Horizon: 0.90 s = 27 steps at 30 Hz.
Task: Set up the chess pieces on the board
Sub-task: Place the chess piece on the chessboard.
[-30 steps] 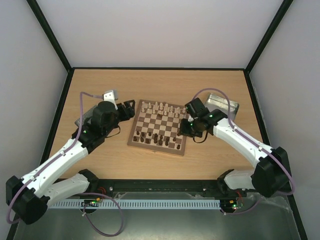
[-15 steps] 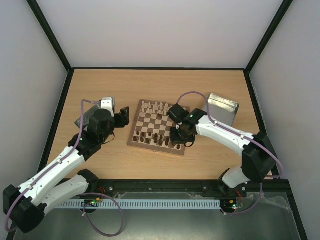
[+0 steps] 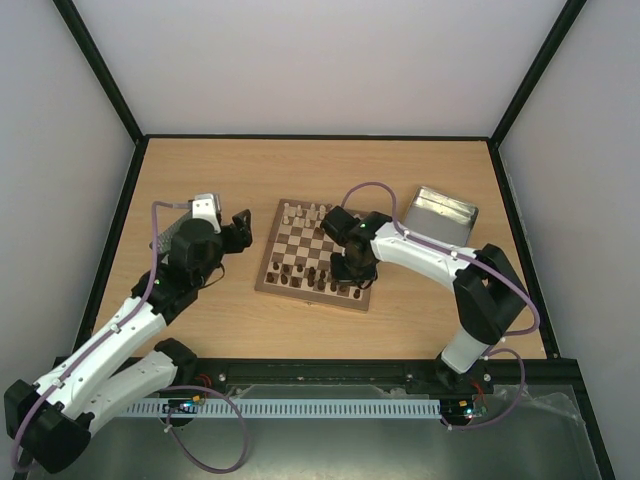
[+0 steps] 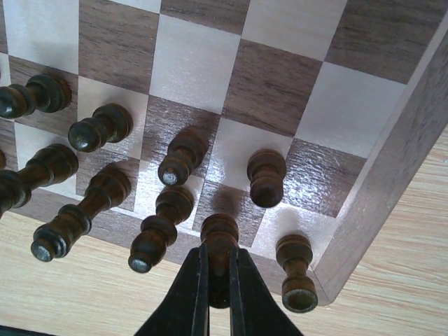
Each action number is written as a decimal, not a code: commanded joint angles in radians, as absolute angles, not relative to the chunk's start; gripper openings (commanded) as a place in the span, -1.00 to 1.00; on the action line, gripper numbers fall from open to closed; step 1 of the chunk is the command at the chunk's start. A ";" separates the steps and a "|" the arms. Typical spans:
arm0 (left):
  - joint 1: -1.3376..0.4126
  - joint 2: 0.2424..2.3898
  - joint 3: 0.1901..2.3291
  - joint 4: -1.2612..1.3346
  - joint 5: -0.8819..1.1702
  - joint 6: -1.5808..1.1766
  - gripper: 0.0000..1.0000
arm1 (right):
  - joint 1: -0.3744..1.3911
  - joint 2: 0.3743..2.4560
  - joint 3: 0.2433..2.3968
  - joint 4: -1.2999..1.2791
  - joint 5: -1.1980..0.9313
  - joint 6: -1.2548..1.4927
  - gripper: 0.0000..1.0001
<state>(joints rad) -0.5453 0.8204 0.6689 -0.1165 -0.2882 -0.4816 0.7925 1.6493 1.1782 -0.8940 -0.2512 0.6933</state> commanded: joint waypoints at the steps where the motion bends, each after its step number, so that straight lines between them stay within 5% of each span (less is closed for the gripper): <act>1: -0.537 0.806 0.654 -0.091 -0.298 -0.489 0.55 | 0.798 1.674 1.216 -0.950 -0.234 0.669 -0.95; 14: -0.522 0.813 0.650 -0.083 -0.303 -0.494 0.55 | 0.799 1.686 1.228 -0.944 -0.229 0.656 -0.58; 27: -0.522 0.813 0.661 -0.092 -0.264 -0.507 0.56 | 0.798 1.569 1.327 -1.053 -0.083 0.639 -0.43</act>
<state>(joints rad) -0.5282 0.8196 0.6659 -0.1104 -0.2817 -0.4992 0.7925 1.6516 1.2625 -0.9737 -0.2062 0.6537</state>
